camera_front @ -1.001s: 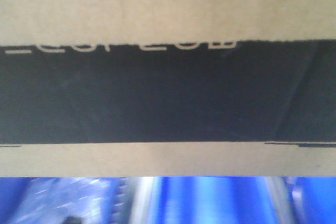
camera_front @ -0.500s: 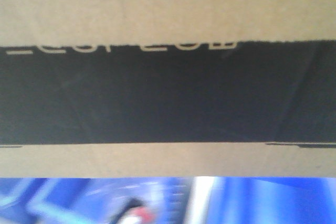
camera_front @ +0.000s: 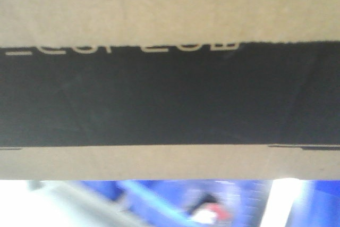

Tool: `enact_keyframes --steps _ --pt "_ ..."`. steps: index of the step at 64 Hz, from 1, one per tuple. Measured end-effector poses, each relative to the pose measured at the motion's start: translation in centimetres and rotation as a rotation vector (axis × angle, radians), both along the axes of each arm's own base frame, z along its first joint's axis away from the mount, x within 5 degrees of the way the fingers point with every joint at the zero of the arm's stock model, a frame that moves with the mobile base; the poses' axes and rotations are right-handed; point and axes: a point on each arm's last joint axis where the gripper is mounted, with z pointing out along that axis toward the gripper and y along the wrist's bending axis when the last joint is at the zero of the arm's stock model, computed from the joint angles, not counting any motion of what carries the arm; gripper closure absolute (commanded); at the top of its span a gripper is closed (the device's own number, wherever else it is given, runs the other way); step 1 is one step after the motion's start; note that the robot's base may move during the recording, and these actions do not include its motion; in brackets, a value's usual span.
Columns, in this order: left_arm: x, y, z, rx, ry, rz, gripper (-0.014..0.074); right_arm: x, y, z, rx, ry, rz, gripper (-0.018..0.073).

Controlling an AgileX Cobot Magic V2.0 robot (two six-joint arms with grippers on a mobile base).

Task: Grab box from left shelf to table start

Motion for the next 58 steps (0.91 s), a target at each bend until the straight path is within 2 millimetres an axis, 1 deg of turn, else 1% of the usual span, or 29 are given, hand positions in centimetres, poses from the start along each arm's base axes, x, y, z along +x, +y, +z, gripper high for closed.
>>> enact_keyframes --steps 58 --pt "0.0 0.0 0.0 0.0 0.0 0.0 0.061 0.0 0.0 0.0 0.0 0.0 0.0 0.0537"
